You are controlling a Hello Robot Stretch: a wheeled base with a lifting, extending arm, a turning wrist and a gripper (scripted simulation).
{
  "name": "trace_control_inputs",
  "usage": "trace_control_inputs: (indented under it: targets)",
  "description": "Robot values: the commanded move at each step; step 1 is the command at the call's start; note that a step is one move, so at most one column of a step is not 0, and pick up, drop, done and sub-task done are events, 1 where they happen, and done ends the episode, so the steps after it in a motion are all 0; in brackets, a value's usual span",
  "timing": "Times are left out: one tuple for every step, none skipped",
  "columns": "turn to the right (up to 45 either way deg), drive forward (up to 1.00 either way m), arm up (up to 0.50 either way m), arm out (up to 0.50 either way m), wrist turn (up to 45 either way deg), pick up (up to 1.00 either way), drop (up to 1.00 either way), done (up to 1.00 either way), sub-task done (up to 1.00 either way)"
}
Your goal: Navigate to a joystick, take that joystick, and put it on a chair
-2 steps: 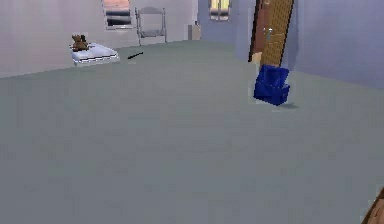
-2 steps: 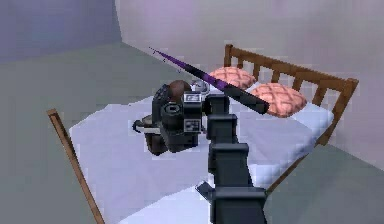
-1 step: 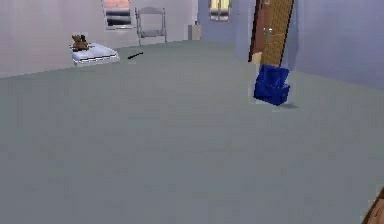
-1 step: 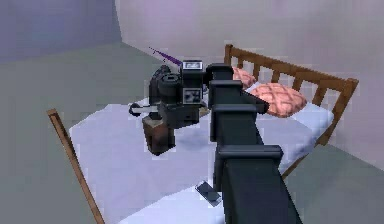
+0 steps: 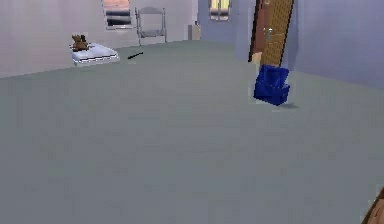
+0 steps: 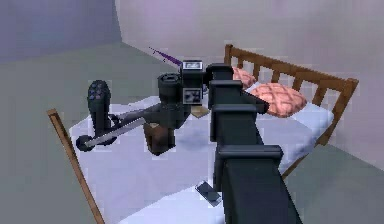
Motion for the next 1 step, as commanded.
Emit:
trace_control_inputs:
  targets:
    - [0.0, 0.00, 0.00, 0.00, -45.0, 0.00, 0.00, 0.00, 0.00]
